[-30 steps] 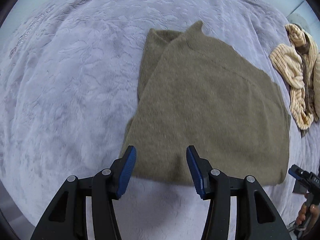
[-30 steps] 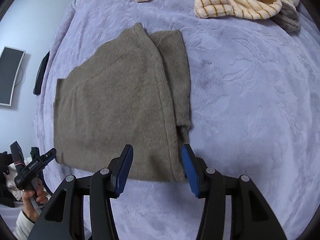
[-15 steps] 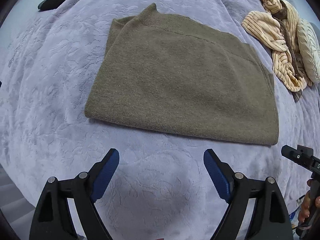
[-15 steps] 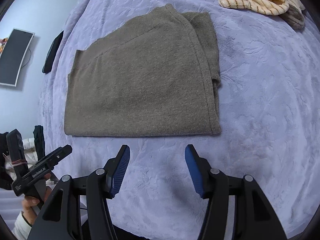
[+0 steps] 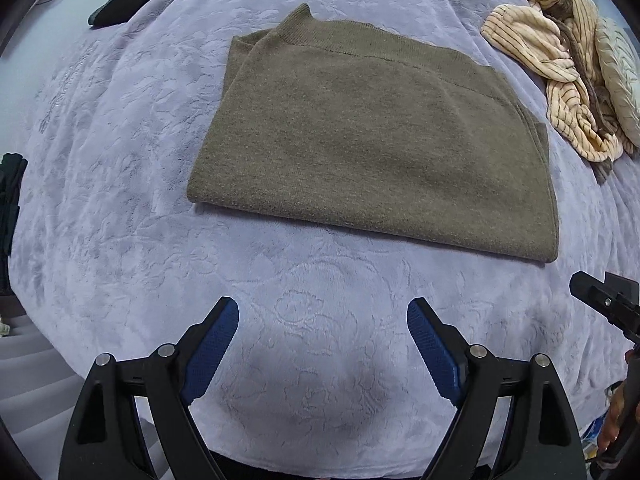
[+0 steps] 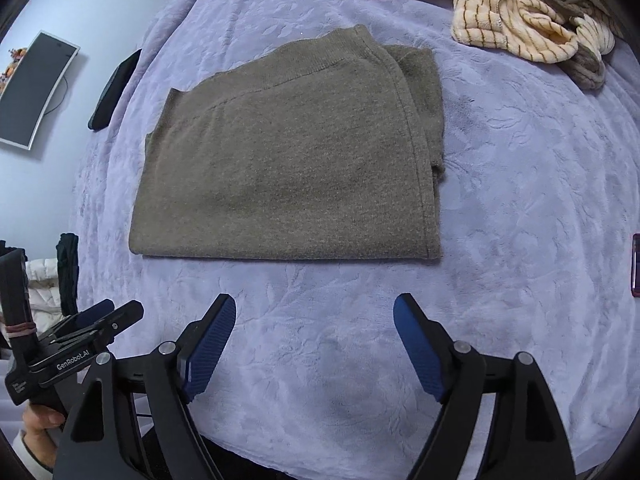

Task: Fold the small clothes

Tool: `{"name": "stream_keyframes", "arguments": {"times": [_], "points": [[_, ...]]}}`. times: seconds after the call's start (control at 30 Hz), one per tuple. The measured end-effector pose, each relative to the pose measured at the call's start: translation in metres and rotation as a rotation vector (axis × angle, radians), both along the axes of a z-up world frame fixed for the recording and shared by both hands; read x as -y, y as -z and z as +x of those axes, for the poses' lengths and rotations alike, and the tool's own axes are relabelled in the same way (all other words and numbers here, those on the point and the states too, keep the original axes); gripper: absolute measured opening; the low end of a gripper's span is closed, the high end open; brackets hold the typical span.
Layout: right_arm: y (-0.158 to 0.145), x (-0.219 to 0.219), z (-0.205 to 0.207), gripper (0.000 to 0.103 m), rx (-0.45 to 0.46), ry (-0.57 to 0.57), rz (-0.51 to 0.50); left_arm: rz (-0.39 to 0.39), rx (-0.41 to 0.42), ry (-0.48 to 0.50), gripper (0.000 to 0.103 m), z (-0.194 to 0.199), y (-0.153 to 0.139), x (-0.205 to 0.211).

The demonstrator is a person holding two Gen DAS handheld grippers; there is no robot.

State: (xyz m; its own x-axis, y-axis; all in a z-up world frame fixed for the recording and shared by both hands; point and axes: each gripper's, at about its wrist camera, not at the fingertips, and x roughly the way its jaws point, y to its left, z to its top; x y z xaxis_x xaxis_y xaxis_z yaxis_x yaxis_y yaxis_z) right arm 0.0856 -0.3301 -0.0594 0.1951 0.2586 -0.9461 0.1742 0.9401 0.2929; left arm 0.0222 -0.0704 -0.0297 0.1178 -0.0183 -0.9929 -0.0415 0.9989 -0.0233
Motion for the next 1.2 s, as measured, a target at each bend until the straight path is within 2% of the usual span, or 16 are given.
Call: {"name": "stream_keyframes", "arguments": {"times": [0.13, 0.47, 0.57, 0.77, 1.0, 1.2], "points": [[-0.001, -0.010, -0.005, 0.093, -0.008, -0.023, -0.034, -0.017, 0.001, 0.004, 0.087, -0.004, -0.003, -0.001], [-0.007, -0.036, -0.020, 0.094, -0.042, 0.027, -0.107, -0.080, -0.027, 0.083, 0.087, -0.002, 0.024, -0.012], [-0.005, -0.049, -0.024, 0.094, -0.062, 0.053, -0.130, -0.121, -0.059, 0.109, 0.087, 0.003, 0.037, -0.020], [-0.001, -0.086, -0.027, 0.094, -0.088, 0.085, -0.136, -0.145, -0.079, 0.176, 0.087, 0.011, 0.045, -0.042], [0.011, -0.122, -0.014, 0.094, -0.122, 0.086, -0.122, -0.169, -0.075, 0.145, 0.087, 0.026, 0.044, -0.079], [0.014, -0.143, 0.003, 0.094, -0.146, 0.040, -0.153, -0.205, -0.071, 0.105, 0.087, 0.036, 0.053, -0.102]]}}
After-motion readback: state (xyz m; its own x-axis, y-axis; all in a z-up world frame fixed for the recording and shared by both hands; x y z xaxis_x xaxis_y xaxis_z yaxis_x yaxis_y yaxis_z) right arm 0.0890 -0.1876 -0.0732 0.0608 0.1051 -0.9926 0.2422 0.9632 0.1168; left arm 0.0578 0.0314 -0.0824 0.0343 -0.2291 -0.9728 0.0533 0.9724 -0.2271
